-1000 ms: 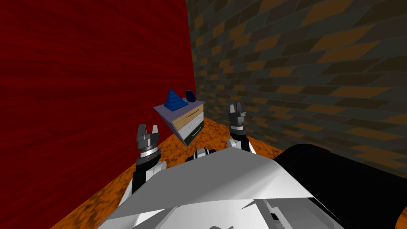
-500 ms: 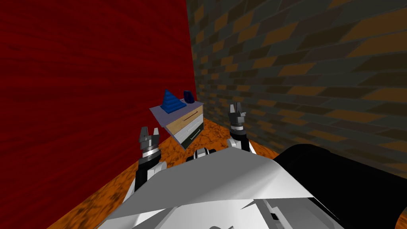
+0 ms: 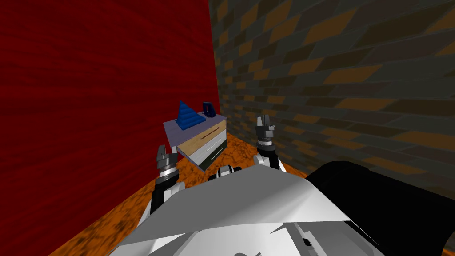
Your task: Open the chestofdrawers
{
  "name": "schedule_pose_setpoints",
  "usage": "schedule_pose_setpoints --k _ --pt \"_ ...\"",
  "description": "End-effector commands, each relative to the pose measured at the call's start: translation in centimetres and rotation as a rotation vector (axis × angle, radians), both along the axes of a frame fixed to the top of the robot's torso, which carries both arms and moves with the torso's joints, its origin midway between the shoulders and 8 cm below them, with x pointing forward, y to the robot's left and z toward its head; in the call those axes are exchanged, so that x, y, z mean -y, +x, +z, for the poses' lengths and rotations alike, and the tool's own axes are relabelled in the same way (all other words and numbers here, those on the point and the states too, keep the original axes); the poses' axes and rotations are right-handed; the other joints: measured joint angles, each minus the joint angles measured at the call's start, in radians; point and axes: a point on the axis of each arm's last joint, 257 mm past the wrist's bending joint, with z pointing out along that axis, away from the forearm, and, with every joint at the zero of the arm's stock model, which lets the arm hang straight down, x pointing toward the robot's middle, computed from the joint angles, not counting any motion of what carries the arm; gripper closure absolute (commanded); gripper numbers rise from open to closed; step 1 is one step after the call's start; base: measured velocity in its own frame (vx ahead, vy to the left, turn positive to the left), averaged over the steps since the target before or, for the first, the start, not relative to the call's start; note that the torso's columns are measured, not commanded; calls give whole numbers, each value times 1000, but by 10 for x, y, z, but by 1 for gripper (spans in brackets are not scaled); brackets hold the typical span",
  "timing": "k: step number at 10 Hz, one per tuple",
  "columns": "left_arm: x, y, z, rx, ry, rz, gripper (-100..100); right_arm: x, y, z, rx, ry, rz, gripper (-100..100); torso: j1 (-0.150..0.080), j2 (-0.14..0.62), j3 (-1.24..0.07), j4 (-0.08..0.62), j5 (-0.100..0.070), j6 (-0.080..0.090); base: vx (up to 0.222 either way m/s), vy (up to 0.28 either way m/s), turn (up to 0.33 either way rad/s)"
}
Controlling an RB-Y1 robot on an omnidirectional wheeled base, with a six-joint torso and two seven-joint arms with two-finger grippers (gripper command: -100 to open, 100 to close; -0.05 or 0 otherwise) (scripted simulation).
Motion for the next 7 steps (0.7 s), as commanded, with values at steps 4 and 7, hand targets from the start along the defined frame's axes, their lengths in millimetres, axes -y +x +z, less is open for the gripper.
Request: schedule_pose_setpoints --k 4,7 --pt "-35 2 -49 -89 -66 44 -100 0 0 0 0 0 0 0 1 1 1 0 1 0 141 -152 73" --pt "-55 1 -75 -132 -112 75 -100 0 0 0 0 0 0 0 0 -1 0 0 0 0 129 -143 73"
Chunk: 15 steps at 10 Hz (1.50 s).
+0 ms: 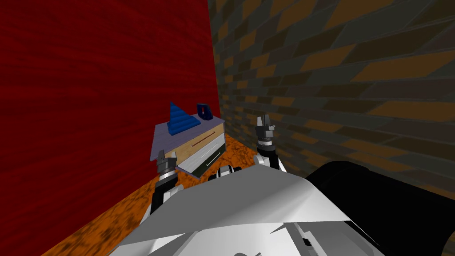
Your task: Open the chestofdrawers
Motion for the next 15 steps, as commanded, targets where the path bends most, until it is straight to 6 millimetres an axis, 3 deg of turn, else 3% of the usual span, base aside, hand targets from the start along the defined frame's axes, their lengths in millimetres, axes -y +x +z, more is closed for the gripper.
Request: schedule_pose_setpoints --k 1,6,10,15 --pt "-18 -3 -25 -38 -46 31 -100 0 0 0 0 0 0 0 -1 0 0 0 0 0 136 -173 80" --pt "-38 -13 -76 -92 -180 106 -100 0 0 0 0 0 0 0 2 2 1 0 0 0 127 -163 70" --pt "-27 -22 -112 -105 -329 166 -100 0 0 0 0 0 0 0 2 2 1 1 0 0 67 -99 39" --pt "-29 -19 -106 -102 -337 169 -100 0 0 0 0 0 0 0 3 -1 -1 0 1 0 43 -3 4"
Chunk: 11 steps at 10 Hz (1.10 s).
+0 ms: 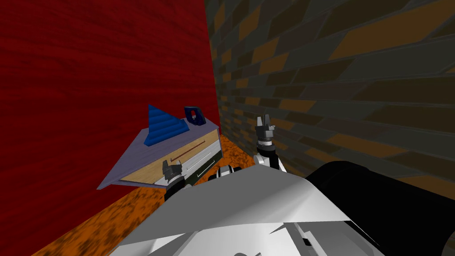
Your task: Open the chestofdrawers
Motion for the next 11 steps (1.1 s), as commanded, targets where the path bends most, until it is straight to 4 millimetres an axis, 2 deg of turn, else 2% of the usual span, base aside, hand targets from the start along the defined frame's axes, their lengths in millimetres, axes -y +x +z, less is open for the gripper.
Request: schedule_pose_setpoints --k 1,2,3,11 --pt "4 -2 -7 -2 -3 0 100 0 0 0 0 0 0 0 -2 3 2 1 0 0 -43 -20 -3" --pt "2 -1 -4 -3 -2 -1 100 0 0 0 0 0 0 0 -4 6 4 2 -1 0 -24 0 30" --pt "2 -2 3 7 5 -2 100 0 0 0 0 0 0 0 0 0 2 -4 5 3 -109 -59 8" --pt "6 -8 2 -11 1 -11 100 0 0 0 0 0 0 0 -4 1 2 -2 2 2 -138 -89 13"
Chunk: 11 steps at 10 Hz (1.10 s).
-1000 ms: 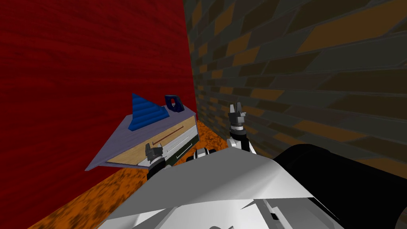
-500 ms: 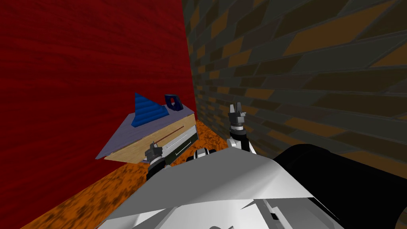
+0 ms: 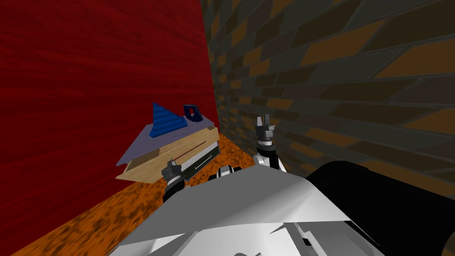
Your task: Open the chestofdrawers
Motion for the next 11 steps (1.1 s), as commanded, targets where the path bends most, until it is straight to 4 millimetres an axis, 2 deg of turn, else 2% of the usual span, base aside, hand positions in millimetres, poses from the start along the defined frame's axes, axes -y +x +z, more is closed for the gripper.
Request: schedule_pose_setpoints --k 1,3,6,7,9,11 --pt "4 -2 -5 -17 -8 -7 100 0 0 0 0 0 0 0 3 -2 -2 0 0 0 -151 -81 -2" --pt "4 -4 -4 -14 -5 -5 100 0 0 0 0 0 0 0 5 -6 -4 0 -1 -1 -92 -54 8" --pt "8 -7 -6 -17 -7 -11 100 0 0 0 0 0 0 0 1 2 1 0 1 0 -201 -111 10" --pt "3 -7 4 -8 -2 -6 -100 0 0 0 0 0 0 0 2 -1 -1 0 0 0 -87 -61 2" --pt "-1 -10 14 -9 -3 -3 -100 0 0 0 0 0 0 0 7 -10 -7 0 -2 -2 24 -1 -4" --pt "-4 -12 25 -9 -2 -2 -100 0 0 0 0 0 0 0 3 -2 -3 2 -3 -2 43 4 -1"
